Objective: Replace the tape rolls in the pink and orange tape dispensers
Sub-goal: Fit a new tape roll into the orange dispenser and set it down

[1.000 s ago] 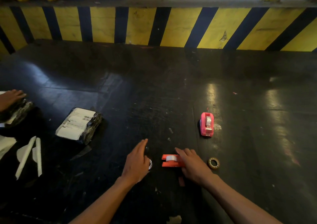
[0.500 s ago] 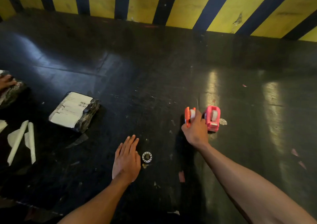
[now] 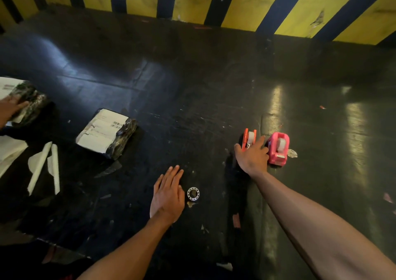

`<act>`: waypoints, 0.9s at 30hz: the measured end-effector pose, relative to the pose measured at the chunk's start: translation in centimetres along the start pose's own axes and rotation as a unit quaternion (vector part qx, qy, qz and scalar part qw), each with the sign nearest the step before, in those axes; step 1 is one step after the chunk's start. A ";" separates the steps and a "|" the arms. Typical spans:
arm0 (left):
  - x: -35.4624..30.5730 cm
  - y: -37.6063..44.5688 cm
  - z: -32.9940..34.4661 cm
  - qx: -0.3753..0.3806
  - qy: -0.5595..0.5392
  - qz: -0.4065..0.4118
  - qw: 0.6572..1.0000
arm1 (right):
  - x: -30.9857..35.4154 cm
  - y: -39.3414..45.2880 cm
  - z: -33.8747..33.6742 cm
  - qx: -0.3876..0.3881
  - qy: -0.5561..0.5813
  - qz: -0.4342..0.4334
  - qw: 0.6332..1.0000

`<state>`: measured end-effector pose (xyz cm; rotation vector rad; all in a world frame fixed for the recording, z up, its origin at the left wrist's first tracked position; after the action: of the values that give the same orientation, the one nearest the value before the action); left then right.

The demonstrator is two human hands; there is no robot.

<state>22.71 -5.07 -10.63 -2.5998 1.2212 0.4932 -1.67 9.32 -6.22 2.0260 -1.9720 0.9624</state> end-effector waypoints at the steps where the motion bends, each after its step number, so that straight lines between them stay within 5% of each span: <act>1: 0.2 0.0 0.0 -0.001 -0.015 0.000 1.000 | -0.3 -0.5 -0.2 0.001 0.018 -0.003 1.000; 5: 0.9 0.1 0.1 -0.006 -0.072 0.017 0.997 | -2.3 -4.2 -1.1 0.004 0.041 -0.080 0.996; 8: 0.8 0.0 -0.5 0.002 -0.107 0.023 0.994 | -4.9 -6.4 -2.7 -0.009 -0.084 -0.136 0.987; 13: -0.9 -0.7 -0.3 0.098 -0.019 0.151 0.984 | -9.3 -6.8 -4.6 0.082 -0.247 -0.041 0.965; 18: -2.3 0.2 -0.4 0.119 -0.047 0.196 0.972 | -9.8 -7.2 -4.4 0.118 -0.240 -0.045 0.963; 27: -4.8 8.8 -2.1 0.048 -0.087 0.095 0.990 | 0.6 -5.9 1.7 0.205 -0.118 -0.232 0.944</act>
<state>13.42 -7.96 -7.30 -2.3181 1.4031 0.6637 4.40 8.63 -5.34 2.7761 -1.3410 1.1183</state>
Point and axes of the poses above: each hand's wrist, its own y-axis towards the middle knuckle, its own z-axis out of the palm, x = y × z, the point moved 4 cm from there along y, towards the middle knuckle, and after that the axes turned 4 degrees about -x, right-handed, at the moved point
